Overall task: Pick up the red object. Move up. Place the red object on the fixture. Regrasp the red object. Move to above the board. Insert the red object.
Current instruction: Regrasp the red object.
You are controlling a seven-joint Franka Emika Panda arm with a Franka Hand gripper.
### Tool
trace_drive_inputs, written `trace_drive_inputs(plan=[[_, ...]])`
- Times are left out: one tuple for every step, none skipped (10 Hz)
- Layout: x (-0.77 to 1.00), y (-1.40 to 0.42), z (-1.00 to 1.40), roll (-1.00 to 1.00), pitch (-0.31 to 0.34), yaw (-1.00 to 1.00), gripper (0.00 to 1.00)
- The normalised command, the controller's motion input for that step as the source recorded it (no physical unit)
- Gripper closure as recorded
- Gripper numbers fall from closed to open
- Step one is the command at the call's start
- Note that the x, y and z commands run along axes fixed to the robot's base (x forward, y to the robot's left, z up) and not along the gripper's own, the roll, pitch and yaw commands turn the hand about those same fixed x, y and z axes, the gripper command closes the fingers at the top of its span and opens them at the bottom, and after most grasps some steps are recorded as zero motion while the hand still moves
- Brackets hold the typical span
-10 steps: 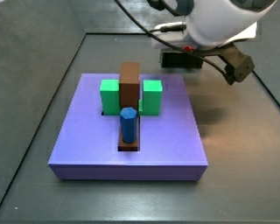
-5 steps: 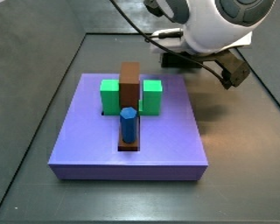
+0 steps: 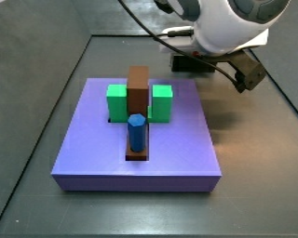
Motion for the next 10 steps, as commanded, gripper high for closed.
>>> trace_drive_inputs(plan=[[0.0,0.0,0.0,0.0,0.0,0.0,1.0],[0.0,0.0,0.0,0.0,0.0,0.0,1.0],[0.0,0.0,0.0,0.0,0.0,0.0,1.0],[0.0,0.0,0.0,0.0,0.0,0.0,1.0],[0.0,0.0,0.0,0.0,0.0,0.0,1.0],[0.0,0.0,0.0,0.0,0.0,0.0,1.0],[0.0,0.0,0.0,0.0,0.0,0.0,1.0],[0.0,0.0,0.0,0.0,0.0,0.0,1.0],[0.0,0.0,0.0,0.0,0.0,0.0,1.0],[0.0,0.0,0.0,0.0,0.0,0.0,1.0]])
